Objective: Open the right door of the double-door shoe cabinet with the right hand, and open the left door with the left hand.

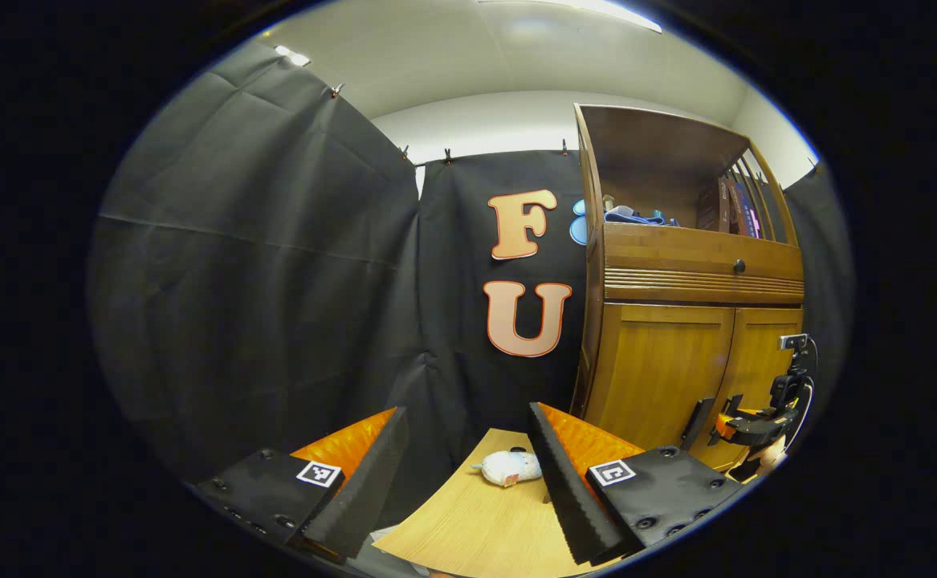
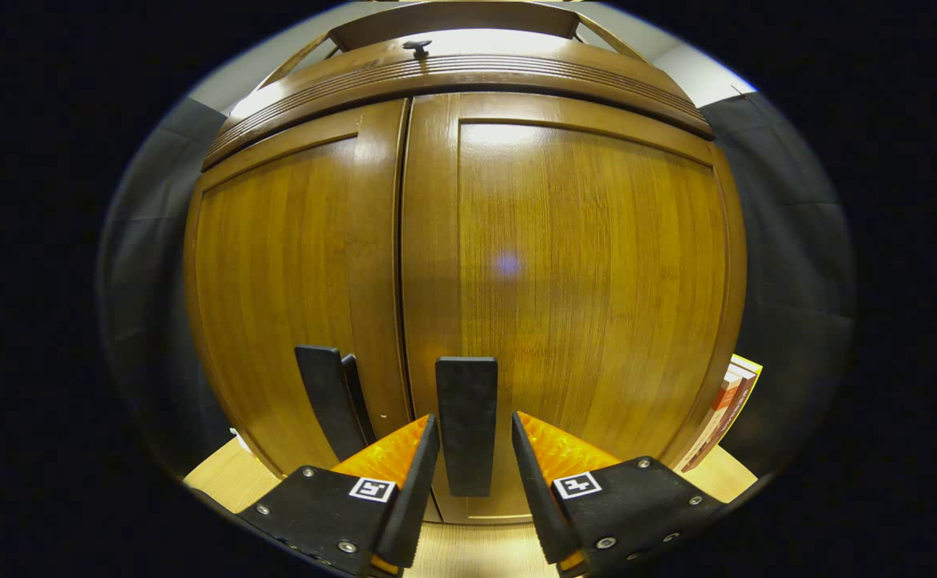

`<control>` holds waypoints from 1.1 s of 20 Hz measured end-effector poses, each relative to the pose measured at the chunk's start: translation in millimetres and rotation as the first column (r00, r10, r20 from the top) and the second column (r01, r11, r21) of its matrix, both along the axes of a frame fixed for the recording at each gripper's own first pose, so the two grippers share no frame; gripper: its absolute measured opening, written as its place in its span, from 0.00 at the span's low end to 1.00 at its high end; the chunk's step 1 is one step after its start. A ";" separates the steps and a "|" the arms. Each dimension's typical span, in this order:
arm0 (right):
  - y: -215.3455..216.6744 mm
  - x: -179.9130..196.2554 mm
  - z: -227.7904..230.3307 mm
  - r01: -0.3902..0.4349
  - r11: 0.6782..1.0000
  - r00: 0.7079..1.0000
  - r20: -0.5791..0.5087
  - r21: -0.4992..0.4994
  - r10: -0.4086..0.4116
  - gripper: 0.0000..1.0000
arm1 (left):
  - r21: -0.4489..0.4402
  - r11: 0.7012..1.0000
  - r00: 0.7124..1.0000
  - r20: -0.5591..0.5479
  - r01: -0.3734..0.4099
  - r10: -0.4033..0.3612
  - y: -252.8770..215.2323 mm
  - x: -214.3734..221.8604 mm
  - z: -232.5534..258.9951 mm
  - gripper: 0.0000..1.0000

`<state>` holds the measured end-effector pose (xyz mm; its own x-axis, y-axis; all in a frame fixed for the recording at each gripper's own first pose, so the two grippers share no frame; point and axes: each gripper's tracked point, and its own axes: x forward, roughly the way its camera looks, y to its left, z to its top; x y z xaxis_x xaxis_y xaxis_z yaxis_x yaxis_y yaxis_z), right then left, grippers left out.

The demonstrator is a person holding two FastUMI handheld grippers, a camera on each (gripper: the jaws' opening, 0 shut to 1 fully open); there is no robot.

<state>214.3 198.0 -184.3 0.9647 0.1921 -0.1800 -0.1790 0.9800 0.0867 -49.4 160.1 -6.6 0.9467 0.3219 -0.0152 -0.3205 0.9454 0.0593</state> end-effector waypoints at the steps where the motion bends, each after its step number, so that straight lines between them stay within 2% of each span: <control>1: 1.1 1.2 -2.0 0.000 1.000 1.000 -0.004 0.002 0.000 0.55 | -0.001 1.000 1.000 -0.001 -0.004 0.004 2.5 0.7 -1.4 0.96; 2: 0.9 1.5 -4.2 0.001 1.000 1.000 -0.009 0.001 -0.001 0.50 | -0.003 1.000 1.000 -0.003 -0.006 0.006 3.8 2.0 -2.0 0.99; 4: 3.7 1.3 -6.8 -0.005 1.000 1.000 -0.017 0.009 0.005 0.45 | -0.005 1.000 1.000 -0.006 -0.006 0.006 2.7 4.9 -4.1 0.94; 6: 4.0 1.5 -6.4 -0.001 1.000 1.000 -0.017 0.020 0.001 0.38 | -0.003 1.000 1.000 -0.008 -0.003 0.003 -1.1 4.8 -5.3 0.94; 7: 4.0 1.8 -7.5 -0.003 1.000 1.000 -0.021 0.020 0.003 0.37 | -0.001 1.000 1.000 -0.007 -0.001 0.001 -2.2 5.4 -5.8 0.94; 8: 4.1 0.8 -6.5 -0.004 1.000 1.000 -0.019 0.022 0.005 0.36 | 0.001 1.000 1.000 -0.004 0.000 0.000 -3.4 5.0 -4.3 0.99; 12: 4.2 -5.7 -8.7 -0.005 0.999 0.999 -0.033 0.036 0.006 0.31 | 0.002 1.000 1.000 0.003 -0.001 0.001 -6.3 0.1 -2.5 0.94; 16: 0.9 -16.6 -8.7 -0.015 0.999 1.000 -0.025 0.032 0.016 0.27 | 0.001 1.000 1.000 0.007 -0.002 0.002 -8.7 -2.7 -0.6 0.94; 22: -13.9 -44.9 -8.3 -0.052 0.999 0.999 -0.012 0.003 0.052 0.27 | -0.007 1.000 1.000 0.014 0.011 -0.010 -20.6 -14.6 -1.6 0.94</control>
<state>169.5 184.1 -192.5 0.9512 0.2425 -0.1910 -0.2287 0.9692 0.0914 -64.0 139.5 -8.2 0.9501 0.3119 -0.0038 -0.3113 0.9491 0.0482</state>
